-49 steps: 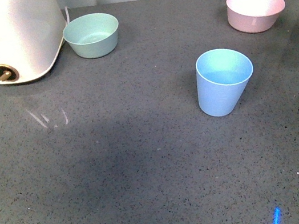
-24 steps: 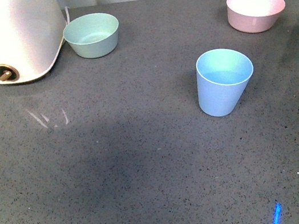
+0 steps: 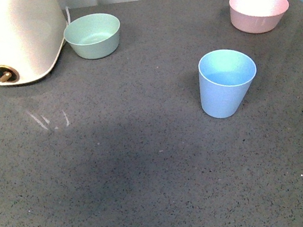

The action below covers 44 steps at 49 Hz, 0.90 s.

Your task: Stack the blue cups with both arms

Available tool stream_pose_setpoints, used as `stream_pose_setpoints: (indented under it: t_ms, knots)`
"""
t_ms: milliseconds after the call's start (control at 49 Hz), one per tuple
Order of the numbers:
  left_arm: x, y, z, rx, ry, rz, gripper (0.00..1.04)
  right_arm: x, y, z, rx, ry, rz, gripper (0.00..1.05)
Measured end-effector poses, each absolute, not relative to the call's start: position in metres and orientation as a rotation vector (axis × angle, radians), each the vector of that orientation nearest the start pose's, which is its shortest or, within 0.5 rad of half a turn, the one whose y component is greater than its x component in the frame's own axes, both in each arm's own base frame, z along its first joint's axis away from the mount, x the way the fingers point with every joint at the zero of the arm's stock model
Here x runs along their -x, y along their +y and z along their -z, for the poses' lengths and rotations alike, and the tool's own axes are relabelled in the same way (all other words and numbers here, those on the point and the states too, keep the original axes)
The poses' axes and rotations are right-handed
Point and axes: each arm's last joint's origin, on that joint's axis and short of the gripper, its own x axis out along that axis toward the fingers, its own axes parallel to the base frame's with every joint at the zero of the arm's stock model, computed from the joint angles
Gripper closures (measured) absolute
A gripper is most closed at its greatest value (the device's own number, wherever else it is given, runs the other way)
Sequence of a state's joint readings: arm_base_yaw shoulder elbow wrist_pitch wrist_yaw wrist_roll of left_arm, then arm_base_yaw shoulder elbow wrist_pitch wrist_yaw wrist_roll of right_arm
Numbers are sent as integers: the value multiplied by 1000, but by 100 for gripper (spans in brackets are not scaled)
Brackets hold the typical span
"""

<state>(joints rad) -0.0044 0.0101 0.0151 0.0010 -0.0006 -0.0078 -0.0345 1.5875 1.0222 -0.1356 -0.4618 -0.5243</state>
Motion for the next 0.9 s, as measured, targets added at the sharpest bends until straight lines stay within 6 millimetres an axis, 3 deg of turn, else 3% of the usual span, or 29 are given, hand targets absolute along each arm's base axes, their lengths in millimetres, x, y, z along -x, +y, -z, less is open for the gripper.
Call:
stream_pose_setpoints:
  t_ms: [82,163,306,796,898]
  knots:
    - [-97,0,-168,8,-6,4,9,-325,30,-232,338,550,-670,103]
    - [-97,0,-168,8,-6,4,9,-318,57,-225,355,567,-745,103]
    - [-97,0,-168,8,-6,4,9,-314,81,-213,338,607,-811,103]
    - [-97,0,-168,8,-6,3,9,-318,93,-180,367,742,-811,103]
    - [-97,0,-168,8,-6,4,9,-321,93,-176,371,737,-802,85]
